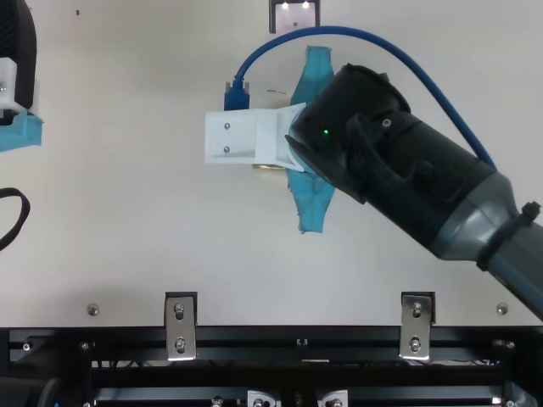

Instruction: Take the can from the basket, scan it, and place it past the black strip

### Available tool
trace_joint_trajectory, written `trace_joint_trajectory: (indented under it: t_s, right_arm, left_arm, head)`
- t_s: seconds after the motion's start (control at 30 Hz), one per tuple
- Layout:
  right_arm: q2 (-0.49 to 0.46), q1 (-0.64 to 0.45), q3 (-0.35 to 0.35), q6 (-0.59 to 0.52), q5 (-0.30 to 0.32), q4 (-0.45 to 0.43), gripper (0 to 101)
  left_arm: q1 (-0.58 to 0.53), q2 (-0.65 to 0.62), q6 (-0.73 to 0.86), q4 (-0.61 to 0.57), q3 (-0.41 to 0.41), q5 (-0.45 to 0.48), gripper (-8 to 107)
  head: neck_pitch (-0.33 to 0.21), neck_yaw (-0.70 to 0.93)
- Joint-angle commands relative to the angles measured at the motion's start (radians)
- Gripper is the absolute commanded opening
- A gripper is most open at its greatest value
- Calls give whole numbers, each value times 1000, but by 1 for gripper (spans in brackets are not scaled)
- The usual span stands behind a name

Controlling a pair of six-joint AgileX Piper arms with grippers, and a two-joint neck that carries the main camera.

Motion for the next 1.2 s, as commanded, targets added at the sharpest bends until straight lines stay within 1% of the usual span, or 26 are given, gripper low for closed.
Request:
trace_joint_trajectory:
  t_s: [0.0, 0.23, 0.43, 0.7, 1.0, 1.1, 1.17]
  right_arm:
    - [-10, -4, -2, 3, -2, 3, 0]
    - [-74, -29, -8, 26, -21, 11, 0]
    - [-155, -73, 1, 66, -70, 33, 0]
    - [-277, -143, 56, 128, -183, 110, 0]
    - [-405, -229, 141, 166, -347, 235, 0]
    - [-443, -264, 174, 181, -399, 246, 0]
    - [-468, -289, 197, 194, -432, 239, 0]
  left_arm:
    - [0, 0, 0, 0, 0, 0, 90]
    - [0, 0, 0, 0, 0, 0, 90]
    - [0, 0, 0, 0, 0, 0, 90]
    - [0, 0, 0, 0, 0, 0, 90]
    - [0, 0, 0, 0, 0, 0, 90]
    - [0, 0, 0, 0, 0, 0, 90]
    - [0, 0, 0, 0, 0, 0, 90]
  head:
    - [-4, -6]
    - [-4, -6]
    - [-4, -6]
    - [-4, -6]
    - [-4, -7]
    - [-5, -20]
    - [-5, -34]
